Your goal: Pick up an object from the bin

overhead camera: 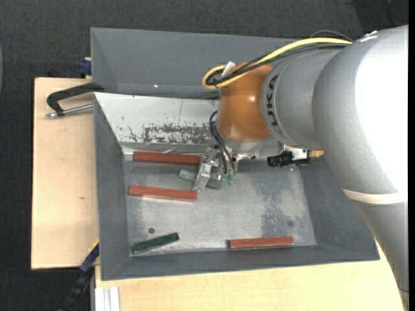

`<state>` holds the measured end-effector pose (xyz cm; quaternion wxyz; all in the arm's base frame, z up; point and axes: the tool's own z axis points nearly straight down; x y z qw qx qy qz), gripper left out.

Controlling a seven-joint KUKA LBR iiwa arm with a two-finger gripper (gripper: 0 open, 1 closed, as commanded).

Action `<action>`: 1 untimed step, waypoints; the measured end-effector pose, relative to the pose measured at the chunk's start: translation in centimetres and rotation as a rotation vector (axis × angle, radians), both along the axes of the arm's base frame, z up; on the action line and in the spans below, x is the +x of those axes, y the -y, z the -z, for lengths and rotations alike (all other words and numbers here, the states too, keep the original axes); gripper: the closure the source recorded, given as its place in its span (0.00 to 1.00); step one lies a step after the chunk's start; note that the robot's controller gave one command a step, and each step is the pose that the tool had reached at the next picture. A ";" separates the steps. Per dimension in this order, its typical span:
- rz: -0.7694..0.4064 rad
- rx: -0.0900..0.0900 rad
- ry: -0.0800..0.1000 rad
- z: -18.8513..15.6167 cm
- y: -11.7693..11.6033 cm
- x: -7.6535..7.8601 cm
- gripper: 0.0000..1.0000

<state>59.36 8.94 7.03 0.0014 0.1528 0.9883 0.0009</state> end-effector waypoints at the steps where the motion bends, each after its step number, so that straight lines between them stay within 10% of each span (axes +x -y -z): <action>1: 0.000 0.000 0.000 0.0 0.0 0.0 1.00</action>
Offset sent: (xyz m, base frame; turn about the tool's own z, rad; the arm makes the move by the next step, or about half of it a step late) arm -0.0032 -0.0529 -0.0003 -0.0146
